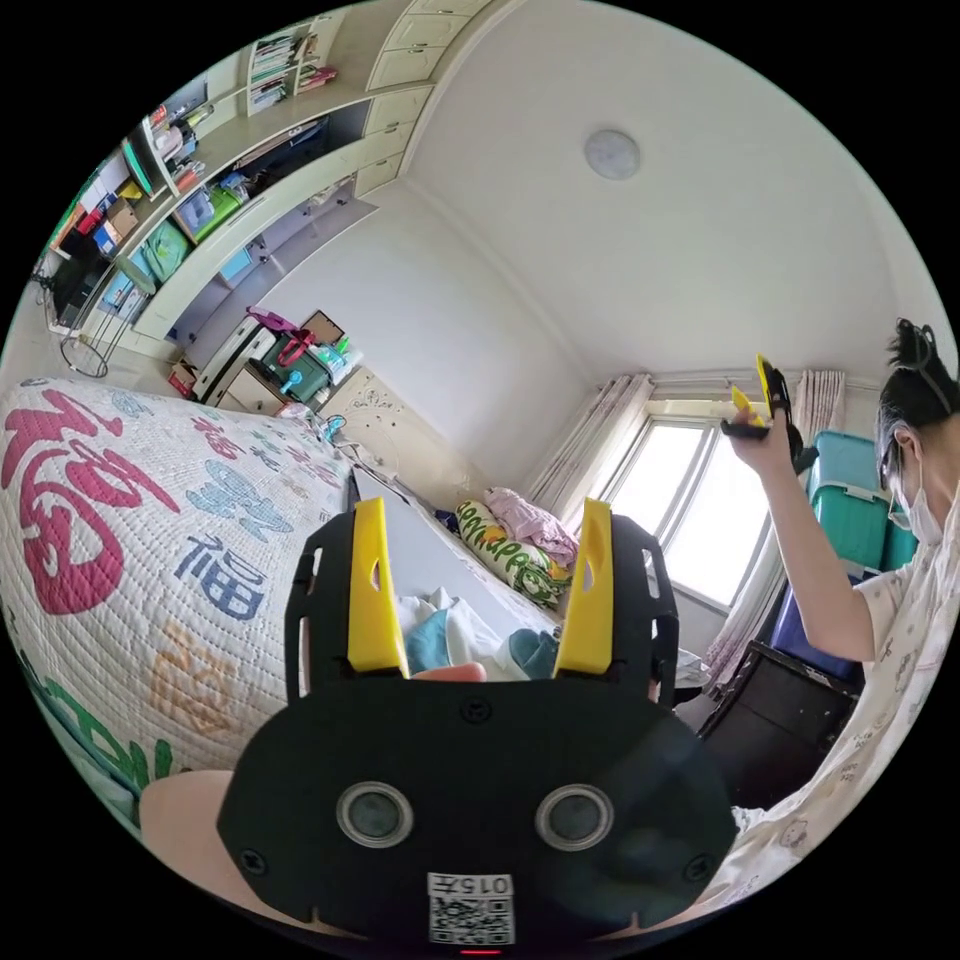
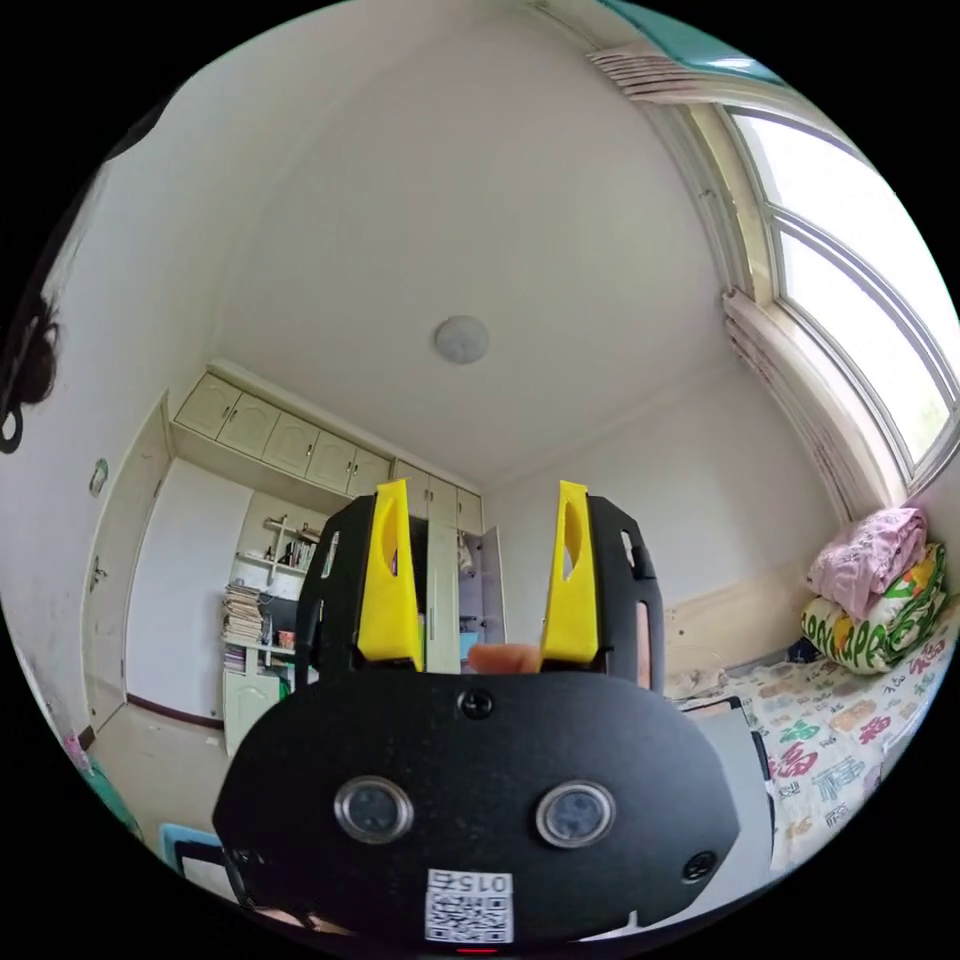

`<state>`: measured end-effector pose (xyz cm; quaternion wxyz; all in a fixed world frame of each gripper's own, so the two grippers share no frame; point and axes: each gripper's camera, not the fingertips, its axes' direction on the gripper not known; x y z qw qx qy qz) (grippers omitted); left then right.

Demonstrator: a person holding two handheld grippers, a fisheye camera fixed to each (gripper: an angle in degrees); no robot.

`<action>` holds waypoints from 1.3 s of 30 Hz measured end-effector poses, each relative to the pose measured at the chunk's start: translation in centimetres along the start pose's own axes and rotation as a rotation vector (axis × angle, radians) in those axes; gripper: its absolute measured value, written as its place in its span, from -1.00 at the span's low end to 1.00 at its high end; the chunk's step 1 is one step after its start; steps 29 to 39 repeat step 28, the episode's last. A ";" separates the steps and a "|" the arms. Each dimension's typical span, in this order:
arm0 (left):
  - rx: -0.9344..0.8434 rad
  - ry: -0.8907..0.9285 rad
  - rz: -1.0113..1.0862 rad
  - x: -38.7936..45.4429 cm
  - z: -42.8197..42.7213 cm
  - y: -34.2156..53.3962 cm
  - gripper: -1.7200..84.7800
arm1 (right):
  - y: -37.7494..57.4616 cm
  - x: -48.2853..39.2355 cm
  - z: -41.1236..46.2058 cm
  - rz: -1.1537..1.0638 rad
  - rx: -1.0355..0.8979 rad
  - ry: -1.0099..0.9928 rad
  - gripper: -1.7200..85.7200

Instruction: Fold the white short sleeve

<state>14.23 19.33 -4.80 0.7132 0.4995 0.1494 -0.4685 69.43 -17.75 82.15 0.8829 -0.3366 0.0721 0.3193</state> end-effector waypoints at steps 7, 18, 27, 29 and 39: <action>0.028 -0.002 0.013 -0.4 0.4 3.0 -0.37 | -0.4 -3.3 1.1 -0.093 -0.054 -0.101 -0.50; 0.020 -0.022 0.071 -0.4 4.6 8.8 -0.37 | 20.0 10.8 -12.8 0.292 -0.458 -0.176 -0.64; -0.202 -0.243 0.143 0.7 11.3 12.0 -0.46 | 33.1 7.6 -6.1 0.031 -1.088 -0.352 -0.67; -0.237 -0.242 0.097 0.1 11.9 12.0 -0.48 | 34.8 6.7 -4.6 -0.025 -1.147 -0.417 -0.67; -0.237 -0.242 0.097 0.1 11.9 12.0 -0.48 | 34.8 6.7 -4.6 -0.025 -1.147 -0.417 -0.67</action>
